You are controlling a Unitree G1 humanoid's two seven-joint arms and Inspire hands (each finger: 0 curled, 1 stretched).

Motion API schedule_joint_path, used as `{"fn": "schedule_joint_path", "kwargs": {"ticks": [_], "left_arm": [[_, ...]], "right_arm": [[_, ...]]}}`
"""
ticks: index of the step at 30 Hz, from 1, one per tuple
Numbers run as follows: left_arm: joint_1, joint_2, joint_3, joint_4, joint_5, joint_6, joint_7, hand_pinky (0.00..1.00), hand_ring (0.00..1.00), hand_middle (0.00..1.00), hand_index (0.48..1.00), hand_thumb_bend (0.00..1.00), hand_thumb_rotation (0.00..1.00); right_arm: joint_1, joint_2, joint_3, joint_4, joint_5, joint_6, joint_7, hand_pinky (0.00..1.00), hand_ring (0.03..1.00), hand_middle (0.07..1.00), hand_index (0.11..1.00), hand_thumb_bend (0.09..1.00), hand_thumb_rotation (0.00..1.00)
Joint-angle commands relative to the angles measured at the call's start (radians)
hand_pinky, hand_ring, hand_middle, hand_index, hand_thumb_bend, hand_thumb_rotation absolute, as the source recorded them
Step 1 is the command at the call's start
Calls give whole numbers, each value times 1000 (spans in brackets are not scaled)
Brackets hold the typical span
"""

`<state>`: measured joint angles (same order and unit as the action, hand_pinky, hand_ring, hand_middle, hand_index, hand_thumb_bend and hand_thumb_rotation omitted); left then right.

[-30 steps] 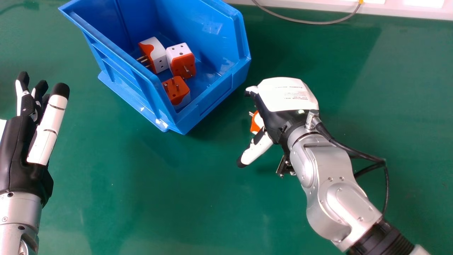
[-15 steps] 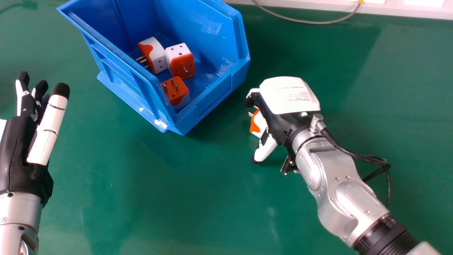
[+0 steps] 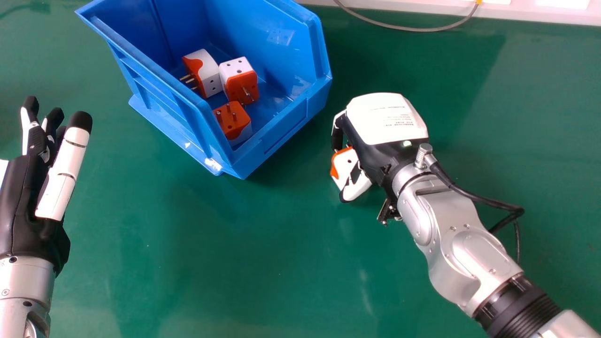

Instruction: Pick all objects and put in blue box

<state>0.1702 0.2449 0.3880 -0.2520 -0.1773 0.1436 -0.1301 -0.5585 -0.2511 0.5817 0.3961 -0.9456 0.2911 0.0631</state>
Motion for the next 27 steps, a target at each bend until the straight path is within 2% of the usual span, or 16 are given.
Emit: {"fn": "schedule_joint_path", "kwargs": {"ticks": [1,4,9,15,18,21,24,27], "left_arm": [[1,11,10,-21,-6,-16,-2,1000,1000,1000,1000,596,745],[6,11,11,-22,-6,-20,-4,1000,1000,1000,1000,591,743],[5,8,11,-22,-4,-18,2,1000,1000,1000,1000,586,741],[12,7,7,-29,8,-20,8,1000,1000,1000,1000,576,737],[18,6,8,-32,9,-23,6,1000,1000,1000,1000,573,736],[25,3,7,-36,14,-27,8,1000,1000,1000,1000,570,735],[32,1,7,-41,11,-31,5,1000,1000,1000,1000,573,738],[30,5,9,-26,12,-40,3,1000,1000,1000,1000,574,739]], "right_arm": [[-46,-15,3,-8,-15,-21,4,253,368,488,562,538,14],[-51,-29,10,-6,-17,-45,4,242,359,479,560,530,11],[-50,-63,10,-20,-8,-108,9,234,349,470,556,520,7],[-34,-107,-11,-77,12,-159,56,232,347,464,548,514,4],[-21,-133,-19,-109,15,-184,68,242,353,468,546,513,3],[-1,-159,-38,-162,22,-197,86,256,364,476,547,508,2],[22,-174,-60,-216,28,-202,101,274,372,475,549,500,1],[66,-196,-106,-313,53,-208,103,275,375,478,552,497,1]]}}
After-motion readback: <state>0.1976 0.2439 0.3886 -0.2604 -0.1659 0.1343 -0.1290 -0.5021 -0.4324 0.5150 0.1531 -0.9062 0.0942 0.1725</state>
